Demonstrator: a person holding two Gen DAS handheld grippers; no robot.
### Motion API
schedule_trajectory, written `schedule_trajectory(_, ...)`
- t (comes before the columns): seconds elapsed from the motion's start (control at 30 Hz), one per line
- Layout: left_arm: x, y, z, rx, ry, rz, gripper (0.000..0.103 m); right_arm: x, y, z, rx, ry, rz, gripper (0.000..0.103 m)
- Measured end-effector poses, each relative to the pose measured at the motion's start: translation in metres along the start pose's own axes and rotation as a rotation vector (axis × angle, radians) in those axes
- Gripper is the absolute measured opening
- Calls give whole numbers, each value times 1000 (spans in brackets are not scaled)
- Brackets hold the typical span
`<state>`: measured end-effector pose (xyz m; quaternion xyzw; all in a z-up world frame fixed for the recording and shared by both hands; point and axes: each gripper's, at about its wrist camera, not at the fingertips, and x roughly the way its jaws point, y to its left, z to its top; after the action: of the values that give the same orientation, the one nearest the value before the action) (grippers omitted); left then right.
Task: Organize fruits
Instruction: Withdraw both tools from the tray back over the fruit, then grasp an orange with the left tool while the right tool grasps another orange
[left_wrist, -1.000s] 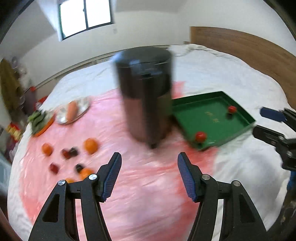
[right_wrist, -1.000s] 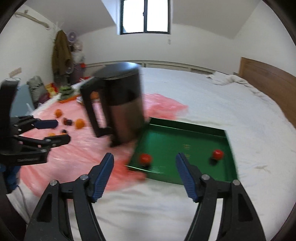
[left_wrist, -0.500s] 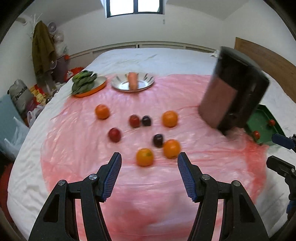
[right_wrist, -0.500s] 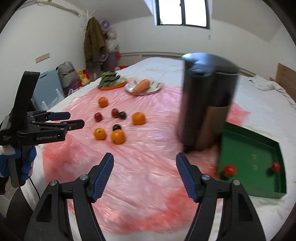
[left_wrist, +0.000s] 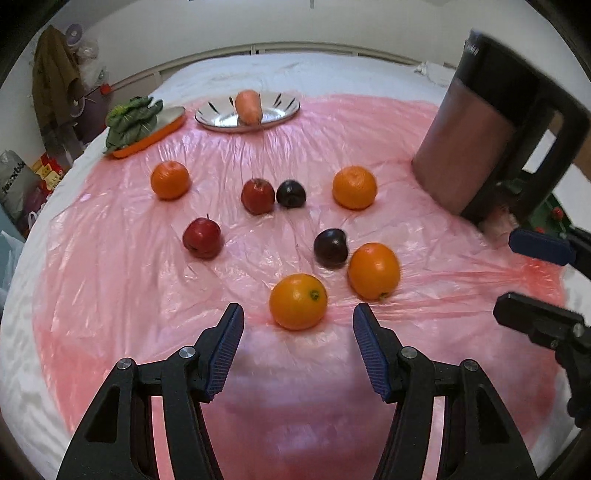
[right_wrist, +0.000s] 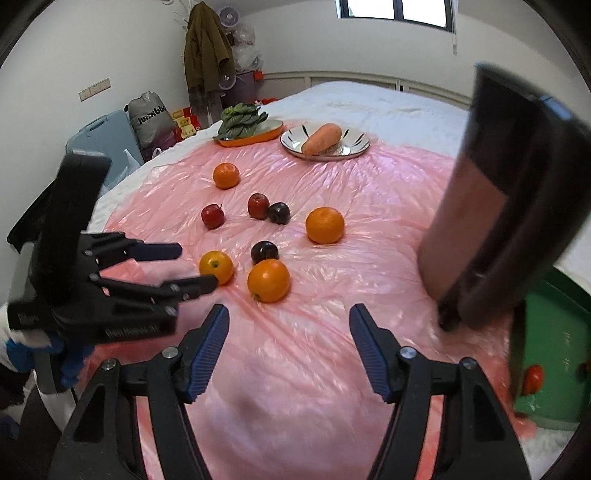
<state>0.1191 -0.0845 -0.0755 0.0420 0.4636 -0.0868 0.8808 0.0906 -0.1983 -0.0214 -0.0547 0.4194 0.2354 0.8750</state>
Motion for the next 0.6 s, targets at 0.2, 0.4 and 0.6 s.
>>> schedule_trajectory(0.2,22,4,5,17,42,-1,44,33,0,14,39,46,35,94)
schedule_trajectory(0.4,28,3,7,40,48,-22,34,67,7,27,73,101,44,90)
schedule_trajectory(0.6,33,8,6,25,41,-55,33,94,3,28,141,169,34,72)
